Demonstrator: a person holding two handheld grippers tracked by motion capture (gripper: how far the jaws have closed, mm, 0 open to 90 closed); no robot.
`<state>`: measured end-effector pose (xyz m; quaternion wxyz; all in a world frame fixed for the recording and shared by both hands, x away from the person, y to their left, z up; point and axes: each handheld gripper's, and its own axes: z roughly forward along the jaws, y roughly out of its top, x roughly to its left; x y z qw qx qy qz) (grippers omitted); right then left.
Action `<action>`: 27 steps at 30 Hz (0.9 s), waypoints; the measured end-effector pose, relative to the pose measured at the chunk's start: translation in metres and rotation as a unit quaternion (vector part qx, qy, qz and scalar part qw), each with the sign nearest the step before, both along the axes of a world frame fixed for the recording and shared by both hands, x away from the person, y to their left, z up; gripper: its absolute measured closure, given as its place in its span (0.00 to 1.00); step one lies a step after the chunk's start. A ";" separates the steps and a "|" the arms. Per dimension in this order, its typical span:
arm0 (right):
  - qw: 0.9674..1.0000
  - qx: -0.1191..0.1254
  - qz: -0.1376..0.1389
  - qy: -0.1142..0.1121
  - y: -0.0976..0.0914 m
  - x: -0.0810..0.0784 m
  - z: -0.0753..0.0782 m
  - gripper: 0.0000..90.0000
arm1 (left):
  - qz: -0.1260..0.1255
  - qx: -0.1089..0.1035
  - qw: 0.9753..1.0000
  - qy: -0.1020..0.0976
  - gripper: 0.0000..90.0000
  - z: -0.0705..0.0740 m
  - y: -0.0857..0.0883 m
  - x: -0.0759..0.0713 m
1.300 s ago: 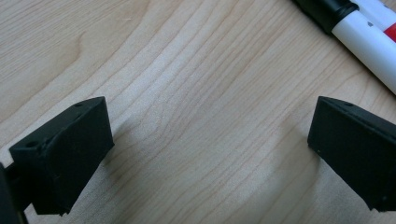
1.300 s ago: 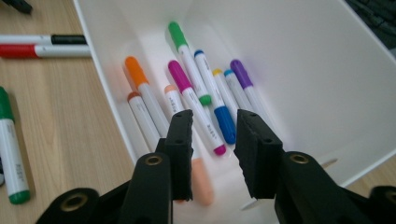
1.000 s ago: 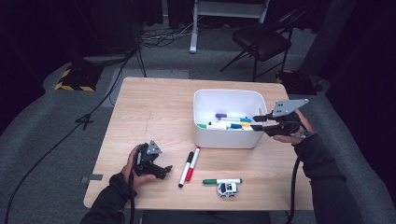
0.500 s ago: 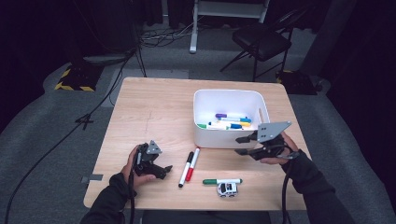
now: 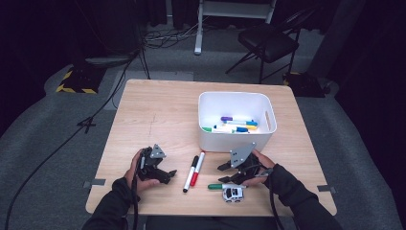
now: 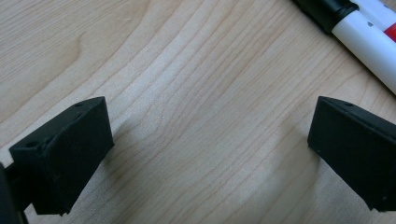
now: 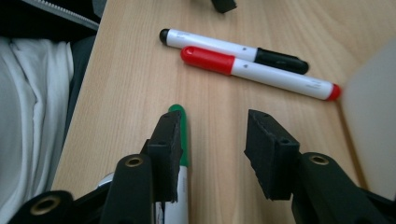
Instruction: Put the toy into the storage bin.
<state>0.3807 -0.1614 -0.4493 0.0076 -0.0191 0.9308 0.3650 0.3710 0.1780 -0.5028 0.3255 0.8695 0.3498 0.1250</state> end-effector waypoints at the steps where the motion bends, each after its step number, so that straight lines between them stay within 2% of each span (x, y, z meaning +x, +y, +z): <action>1: 1.000 -0.001 0.004 0.003 0.002 0.000 -0.003 0.63 | 0.000 0.000 1.000 0.001 0.00 0.000 0.000 0.000; 9: 0.999 -0.022 0.028 0.017 0.016 -0.002 -0.017 0.63 | 0.001 -0.001 1.000 0.001 0.00 0.000 0.000 0.000; 13: 0.999 -0.041 0.030 0.018 0.020 -0.002 -0.022 0.63 | -0.001 0.000 1.000 0.000 0.00 0.000 0.000 0.000; 19: 0.998 -0.063 0.011 0.014 0.021 0.003 -0.031 0.69 | 0.000 0.000 1.000 0.001 0.00 0.000 0.000 0.000; 24: 0.999 -0.048 -0.003 0.009 0.015 0.009 -0.034 0.81 | 0.000 0.000 1.000 0.000 0.00 0.000 0.000 0.000; 27: 0.999 -0.045 -0.010 -0.002 0.011 0.011 -0.034 0.82 | 0.000 0.000 1.000 0.001 0.00 0.000 0.000 0.000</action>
